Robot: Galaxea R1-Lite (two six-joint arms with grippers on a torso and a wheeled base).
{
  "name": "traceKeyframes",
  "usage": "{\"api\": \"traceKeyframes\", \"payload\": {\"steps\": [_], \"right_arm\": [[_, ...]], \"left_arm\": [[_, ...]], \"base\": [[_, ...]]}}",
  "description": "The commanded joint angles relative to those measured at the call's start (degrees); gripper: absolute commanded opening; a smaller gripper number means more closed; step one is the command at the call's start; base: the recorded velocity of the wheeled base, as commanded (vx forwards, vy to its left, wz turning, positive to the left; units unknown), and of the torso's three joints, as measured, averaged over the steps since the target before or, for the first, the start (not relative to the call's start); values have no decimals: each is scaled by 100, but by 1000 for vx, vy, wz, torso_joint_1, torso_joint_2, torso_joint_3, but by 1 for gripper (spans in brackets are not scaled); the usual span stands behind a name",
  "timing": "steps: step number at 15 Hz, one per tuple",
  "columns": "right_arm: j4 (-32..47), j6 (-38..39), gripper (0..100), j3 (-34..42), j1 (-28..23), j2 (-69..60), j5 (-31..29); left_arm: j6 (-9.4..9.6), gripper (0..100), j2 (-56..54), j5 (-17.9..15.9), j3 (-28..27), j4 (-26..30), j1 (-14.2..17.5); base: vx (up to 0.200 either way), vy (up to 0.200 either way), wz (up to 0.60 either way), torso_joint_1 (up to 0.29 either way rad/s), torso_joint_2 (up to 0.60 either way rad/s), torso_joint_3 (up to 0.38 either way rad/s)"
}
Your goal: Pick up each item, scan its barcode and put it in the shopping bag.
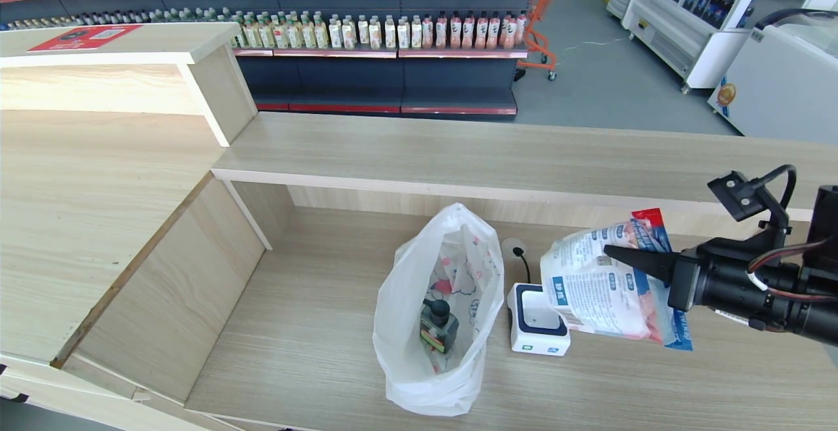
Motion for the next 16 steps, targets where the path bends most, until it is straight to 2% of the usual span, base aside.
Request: {"api": "traceKeyframes", "payload": {"steps": [1, 4, 9, 11, 12, 14, 16], "right_arm": [[0, 157, 0, 27, 5, -166, 1], [0, 500, 0, -140, 128, 150, -78], [-17, 1265, 0, -1406, 1481, 1662, -1862], [-17, 1265, 0, -1590, 1666, 1987, -2038], [-9, 1265, 0, -1933, 1877, 2426, -2117], [-17, 1238, 0, -2267, 1947, 2848, -2170], [-17, 1194, 0, -3076, 2097, 3657, -2688]], "left_arm": [[9, 100, -2, 2, 2, 0, 1], [0, 100, -2, 2, 2, 0, 1], [0, 100, -2, 2, 2, 0, 1], [0, 100, -2, 2, 2, 0, 1], [0, 100, -2, 2, 2, 0, 1], [0, 100, -2, 2, 2, 0, 1], [0, 100, -2, 2, 2, 0, 1]], "base": [[0, 0, 0, 0, 0, 0], [0, 0, 0, 0, 0, 0], [0, 0, 0, 0, 0, 0], [0, 0, 0, 0, 0, 0], [0, 0, 0, 0, 0, 0], [0, 0, 0, 0, 0, 0], [0, 0, 0, 0, 0, 0]]}}
